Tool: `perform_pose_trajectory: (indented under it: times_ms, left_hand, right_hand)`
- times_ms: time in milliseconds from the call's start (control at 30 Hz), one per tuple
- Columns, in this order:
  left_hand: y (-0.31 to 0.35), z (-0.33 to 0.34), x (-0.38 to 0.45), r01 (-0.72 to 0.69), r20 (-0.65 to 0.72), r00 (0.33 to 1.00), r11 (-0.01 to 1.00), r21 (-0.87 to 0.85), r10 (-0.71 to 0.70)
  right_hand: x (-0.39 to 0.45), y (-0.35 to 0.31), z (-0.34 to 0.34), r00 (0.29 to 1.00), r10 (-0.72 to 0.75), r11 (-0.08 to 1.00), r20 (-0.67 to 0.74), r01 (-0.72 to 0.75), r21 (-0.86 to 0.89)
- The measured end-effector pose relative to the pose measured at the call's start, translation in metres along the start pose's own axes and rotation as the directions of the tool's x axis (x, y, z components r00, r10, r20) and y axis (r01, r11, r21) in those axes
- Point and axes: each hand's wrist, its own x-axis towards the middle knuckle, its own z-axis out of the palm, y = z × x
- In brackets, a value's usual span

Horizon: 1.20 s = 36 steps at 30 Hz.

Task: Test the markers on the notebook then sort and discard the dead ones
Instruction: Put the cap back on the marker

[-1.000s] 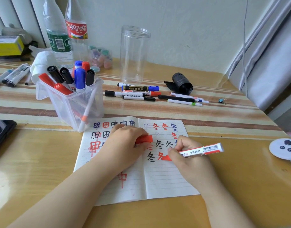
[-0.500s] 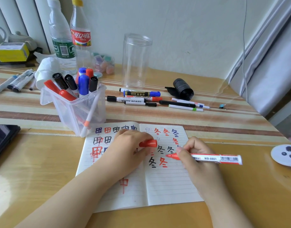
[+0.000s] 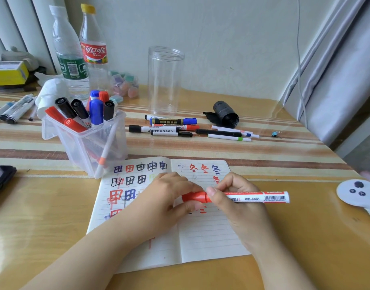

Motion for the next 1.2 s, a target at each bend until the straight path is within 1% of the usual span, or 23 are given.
perform_pose_trajectory:
  times_ms: [100, 133, 233, 300, 400, 567, 700, 800, 867, 933, 1000, 1067, 1133, 1200]
  left_hand:
    - [0.005, 0.0, 0.0, -0.026, -0.005, 1.0, 1.0, 0.004, 0.026]
    - [0.006, 0.0, 0.0, -0.027, -0.02, 0.999, 1.0, 0.001, 0.027]
    - [0.008, 0.0, 0.0, -0.03, -0.065, 0.997, 0.999, 0.009, 0.031]
    - [0.01, 0.001, 0.001, -0.04, -0.066, 0.997, 0.999, 0.011, 0.041]
    - [0.013, 0.0, 0.0, -0.05, -0.058, 0.997, 0.999, 0.004, 0.05]
    - [0.019, 0.001, -0.004, -0.071, -0.057, 0.996, 0.996, 0.051, 0.074]
    - [0.018, 0.002, -0.004, 0.009, -0.07, 0.997, 1.0, 0.005, -0.009]
    - [0.022, -0.007, -0.003, 0.098, -0.159, 0.981, 0.991, -0.089, -0.111]
    - [0.026, -0.022, 0.001, 0.136, -0.216, 0.961, 0.975, -0.176, -0.173]
    - [0.033, -0.041, 0.006, 0.153, -0.277, 0.928, 0.933, -0.325, -0.249]
    - [0.039, -0.063, 0.006, 0.137, -0.36, 0.875, 0.88, -0.456, -0.323]
    - [0.043, -0.088, 0.0, 0.113, -0.462, 0.814, 0.876, -0.468, -0.352]
    - [0.045, -0.115, -0.011, 0.106, -0.558, 0.75, 0.898, -0.427, -0.354]
    - [0.046, -0.144, -0.022, 0.11, -0.656, 0.677, 0.927, -0.358, -0.334]
  right_hand:
    - [0.0, -0.004, 0.001, 0.997, 0.078, 0.979, 0.021, -0.08, 0.189]
    - [0.0, -0.005, 0.001, 0.995, 0.102, 0.97, 0.012, -0.102, 0.223]
    - [0.001, -0.004, 0.0, 0.99, 0.134, 0.967, -0.053, -0.119, 0.226]
    - [0.002, -0.002, 0.001, 0.987, 0.146, 0.968, -0.072, -0.128, 0.215]
    - [0.001, 0.001, 0.003, 0.988, 0.14, 0.974, -0.063, -0.126, 0.187]
    - [0.0, 0.004, 0.003, 0.988, 0.15, 0.973, -0.04, -0.14, 0.185]
    - [0.001, 0.001, 0.005, 0.975, 0.22, 0.955, -0.029, -0.209, 0.211]
    - [0.003, -0.012, 0.005, 0.968, 0.25, 0.933, 0.009, -0.243, 0.265]
    - [0.009, -0.027, 0.007, 0.969, 0.235, 0.905, 0.071, -0.244, 0.347]
    - [0.02, -0.046, 0.014, 0.965, 0.21, 0.856, 0.157, -0.259, 0.447]
    - [0.029, -0.064, 0.027, 0.953, 0.208, 0.846, 0.222, -0.289, 0.447]
    - [0.033, -0.08, 0.041, 0.936, 0.244, 0.874, 0.255, -0.326, 0.361]
    - [0.032, -0.089, 0.053, 0.923, 0.288, 0.891, 0.256, -0.356, 0.281]
    - [0.032, -0.093, 0.064, 0.92, 0.292, 0.898, 0.26, -0.357, 0.257]
